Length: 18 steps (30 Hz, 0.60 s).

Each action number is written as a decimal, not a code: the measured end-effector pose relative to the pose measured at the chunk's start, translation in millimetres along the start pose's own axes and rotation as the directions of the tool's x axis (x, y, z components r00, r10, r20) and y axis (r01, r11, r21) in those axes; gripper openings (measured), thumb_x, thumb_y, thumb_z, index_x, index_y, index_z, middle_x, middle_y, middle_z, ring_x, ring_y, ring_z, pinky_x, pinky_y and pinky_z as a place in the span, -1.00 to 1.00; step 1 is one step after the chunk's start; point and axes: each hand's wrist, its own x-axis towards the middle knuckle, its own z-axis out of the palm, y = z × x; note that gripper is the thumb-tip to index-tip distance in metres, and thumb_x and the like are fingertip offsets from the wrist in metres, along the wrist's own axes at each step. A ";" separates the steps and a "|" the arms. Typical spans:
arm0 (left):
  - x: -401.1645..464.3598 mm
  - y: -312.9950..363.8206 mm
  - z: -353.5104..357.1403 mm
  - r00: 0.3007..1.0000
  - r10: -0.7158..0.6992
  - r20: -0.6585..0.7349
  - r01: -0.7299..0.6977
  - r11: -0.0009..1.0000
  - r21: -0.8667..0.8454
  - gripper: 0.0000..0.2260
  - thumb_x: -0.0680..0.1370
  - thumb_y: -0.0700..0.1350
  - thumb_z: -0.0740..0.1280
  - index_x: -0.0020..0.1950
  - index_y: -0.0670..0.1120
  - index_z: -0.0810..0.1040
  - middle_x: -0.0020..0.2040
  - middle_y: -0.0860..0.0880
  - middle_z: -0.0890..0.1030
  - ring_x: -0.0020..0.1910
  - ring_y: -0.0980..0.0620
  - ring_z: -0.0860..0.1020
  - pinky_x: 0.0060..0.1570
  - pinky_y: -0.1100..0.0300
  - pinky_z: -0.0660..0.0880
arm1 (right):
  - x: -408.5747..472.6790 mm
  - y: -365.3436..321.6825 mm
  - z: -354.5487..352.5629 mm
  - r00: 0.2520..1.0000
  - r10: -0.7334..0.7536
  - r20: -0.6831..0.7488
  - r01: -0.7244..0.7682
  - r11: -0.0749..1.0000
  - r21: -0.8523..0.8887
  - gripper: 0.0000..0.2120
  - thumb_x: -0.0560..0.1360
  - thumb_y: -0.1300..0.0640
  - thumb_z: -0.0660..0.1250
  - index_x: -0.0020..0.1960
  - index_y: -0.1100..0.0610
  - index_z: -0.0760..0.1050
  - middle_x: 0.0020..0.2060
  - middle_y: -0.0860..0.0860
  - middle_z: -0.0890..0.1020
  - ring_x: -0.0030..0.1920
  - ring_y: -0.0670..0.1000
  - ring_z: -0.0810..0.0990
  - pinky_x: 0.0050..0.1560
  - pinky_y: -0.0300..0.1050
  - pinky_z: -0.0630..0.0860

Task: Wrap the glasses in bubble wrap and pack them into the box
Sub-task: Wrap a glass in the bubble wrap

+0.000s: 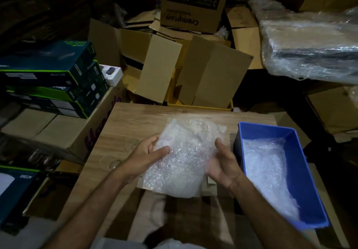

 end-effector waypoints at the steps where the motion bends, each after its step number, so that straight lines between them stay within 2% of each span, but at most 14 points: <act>1: -0.5 -4.1 4.6 0.998 0.031 -0.053 -0.033 0.999 -0.032 -0.61 0.60 -0.17 0.37 0.42 -0.05 0.43 0.27 -0.09 0.65 0.18 -0.08 0.67 0.13 -0.11 0.63 | -1.8 10.5 0.8 1.000 0.008 0.003 -0.008 1.000 -0.009 -0.22 0.38 0.02 0.60 0.48 0.27 0.41 0.42 0.29 0.47 0.42 0.30 0.46 0.43 0.28 0.38; 3: -3.6 -15.1 11.3 0.989 0.074 -0.127 -0.081 0.995 -0.051 -0.48 0.58 -0.20 0.40 0.50 0.05 0.33 0.31 -0.04 0.61 0.16 -0.02 0.67 0.01 -0.08 0.67 | -2.7 27.8 0.2 0.993 -0.022 -0.118 -0.007 0.970 -0.241 -0.34 0.46 0.07 0.54 0.46 0.27 0.40 0.35 0.28 0.55 0.35 0.29 0.54 0.32 0.20 0.52; 4: -5.1 -21.6 12.2 0.987 0.085 -0.135 -0.094 0.994 -0.056 -0.37 0.58 -0.22 0.40 0.56 0.14 0.24 0.38 0.03 0.55 0.20 0.01 0.65 -0.02 -0.03 0.67 | -1.6 32.7 2.8 0.980 -0.085 -0.181 0.008 0.922 -0.388 -0.41 0.50 0.12 0.50 0.45 0.24 0.41 0.31 0.25 0.59 0.28 0.28 0.60 0.25 0.20 0.57; 5: -6.6 -27.4 12.1 0.987 0.092 -0.133 -0.103 0.992 -0.073 -0.27 0.58 -0.23 0.40 0.59 0.25 0.15 0.45 0.11 0.44 0.27 0.02 0.60 -0.01 -0.01 0.67 | 0.3 35.5 3.6 0.954 -0.158 -0.255 0.009 0.864 -0.503 -0.40 0.49 0.16 0.51 0.46 0.18 0.38 0.28 0.22 0.61 0.22 0.26 0.65 0.19 0.21 0.61; 7: -6.8 -36.7 8.9 0.982 0.129 -0.135 -0.138 0.989 -0.054 -0.18 0.58 -0.24 0.40 0.56 0.42 0.06 0.54 0.21 0.26 0.44 0.06 0.43 0.13 -0.01 0.62 | 2.2 38.0 1.8 0.887 -0.316 -0.336 0.020 0.755 -0.655 -0.19 0.42 0.19 0.58 0.54 -0.01 0.23 0.29 0.09 0.58 0.17 0.13 0.68 0.10 0.17 0.66; 9: -6.9 -38.7 3.6 0.972 0.177 -0.154 -0.168 0.983 0.074 -0.17 0.57 -0.20 0.43 0.53 0.47 0.05 0.59 0.24 0.15 0.55 0.10 0.25 0.34 0.00 0.47 | 0.0 38.9 1.0 0.880 -0.421 -0.220 0.133 0.664 -0.736 -0.03 0.42 0.26 0.56 0.58 -0.22 0.07 0.36 -0.08 0.50 0.27 0.03 0.62 0.17 0.10 0.64; 10: -5.9 -39.5 0.8 0.971 0.179 -0.159 -0.164 0.981 0.108 -0.16 0.56 -0.17 0.45 0.53 0.48 0.06 0.60 0.22 0.17 0.55 0.16 0.23 0.40 0.00 0.40 | -2.8 39.3 0.5 0.887 -0.440 -0.140 0.175 0.600 -0.780 -0.01 0.44 0.30 0.53 0.59 -0.26 0.04 0.40 -0.16 0.46 0.34 -0.02 0.57 0.23 0.06 0.61; 12: -5.5 -39.9 -3.7 0.978 0.150 -0.146 -0.136 0.985 0.101 -0.20 0.53 -0.15 0.48 0.52 0.46 0.14 0.55 0.19 0.28 0.44 0.34 0.34 0.40 0.04 0.41 | -3.9 34.9 -2.6 0.899 -0.435 -0.046 0.167 0.437 -0.884 -0.11 0.46 0.31 0.52 0.59 -0.19 0.17 0.46 -0.23 0.40 0.43 -0.13 0.46 0.35 -0.01 0.52; 14: -5.0 -40.7 -10.1 0.988 0.127 -0.090 -0.115 0.985 0.126 -0.31 0.50 -0.14 0.52 0.49 0.33 0.34 0.50 0.23 0.39 0.40 0.37 0.39 0.44 0.02 0.39 | -2.5 28.9 -4.5 0.918 -0.395 -0.027 0.096 0.289 -0.953 -0.21 0.39 0.24 0.59 0.51 -0.14 0.38 0.43 -0.23 0.46 0.42 -0.20 0.45 0.42 -0.04 0.47; 16: -4.4 -42.1 -17.9 0.996 0.089 -0.028 -0.082 0.974 0.212 -0.32 0.39 -0.11 0.63 0.44 0.23 0.48 0.46 0.22 0.46 0.45 0.23 0.40 0.47 -0.03 0.36 | -1.2 26.6 -6.2 0.930 -0.356 -0.090 0.003 0.252 -0.968 -0.23 0.30 0.16 0.66 0.44 -0.12 0.47 0.34 -0.18 0.56 0.32 -0.19 0.55 0.33 -0.03 0.55; 18: -1.4 -42.2 -21.7 0.998 0.050 -0.030 -0.036 0.930 0.365 -0.26 0.28 -0.05 0.69 0.41 0.19 0.51 0.41 0.15 0.51 0.38 0.12 0.51 0.34 0.04 0.51 | -1.8 22.3 -3.6 0.928 -0.352 -0.124 -0.041 0.235 -0.971 -0.33 0.32 0.14 0.65 0.38 -0.06 0.54 0.24 -0.10 0.64 0.15 -0.17 0.65 0.09 -0.14 0.66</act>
